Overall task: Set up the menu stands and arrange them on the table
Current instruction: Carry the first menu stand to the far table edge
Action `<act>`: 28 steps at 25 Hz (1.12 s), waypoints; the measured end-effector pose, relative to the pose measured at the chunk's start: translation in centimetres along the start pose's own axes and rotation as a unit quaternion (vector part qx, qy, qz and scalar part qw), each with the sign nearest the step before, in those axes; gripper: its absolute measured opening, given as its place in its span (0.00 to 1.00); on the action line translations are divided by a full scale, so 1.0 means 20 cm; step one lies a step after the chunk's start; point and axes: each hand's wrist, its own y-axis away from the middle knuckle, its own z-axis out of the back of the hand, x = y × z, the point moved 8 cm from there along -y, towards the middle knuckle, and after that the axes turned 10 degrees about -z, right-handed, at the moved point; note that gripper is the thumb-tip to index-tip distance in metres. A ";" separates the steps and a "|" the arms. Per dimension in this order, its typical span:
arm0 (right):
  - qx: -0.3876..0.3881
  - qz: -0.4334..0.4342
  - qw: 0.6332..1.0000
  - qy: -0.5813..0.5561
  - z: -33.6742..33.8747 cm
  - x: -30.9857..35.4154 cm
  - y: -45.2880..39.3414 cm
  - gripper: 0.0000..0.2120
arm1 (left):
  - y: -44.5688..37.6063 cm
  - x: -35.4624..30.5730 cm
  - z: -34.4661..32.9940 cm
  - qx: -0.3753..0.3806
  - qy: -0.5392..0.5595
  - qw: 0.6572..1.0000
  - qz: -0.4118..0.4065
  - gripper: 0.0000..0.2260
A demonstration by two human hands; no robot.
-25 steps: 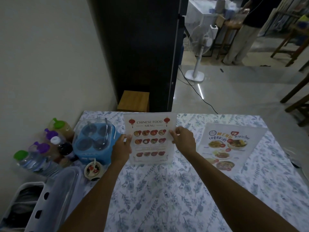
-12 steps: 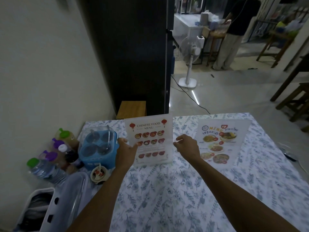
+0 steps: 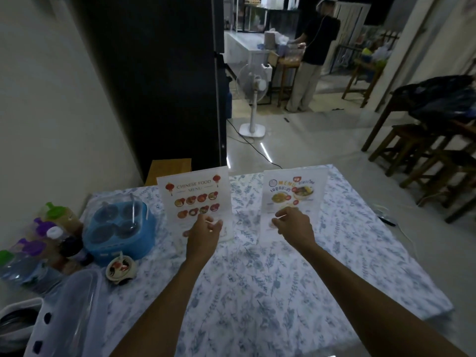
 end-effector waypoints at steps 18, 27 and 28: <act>0.171 -0.090 0.978 0.075 0.24 -0.77 -0.88 0.46 | -0.34 -0.12 -0.94 0.103 -0.063 0.992 0.044 0.56; 0.311 0.012 0.927 0.210 -0.03 -0.87 -0.92 0.22 | -0.29 -0.08 -1.08 0.146 -0.048 0.984 0.093 0.23; 0.309 0.013 0.928 0.210 -0.01 -0.85 -0.93 0.20 | -0.29 -0.08 -1.08 0.149 -0.056 0.983 0.094 0.23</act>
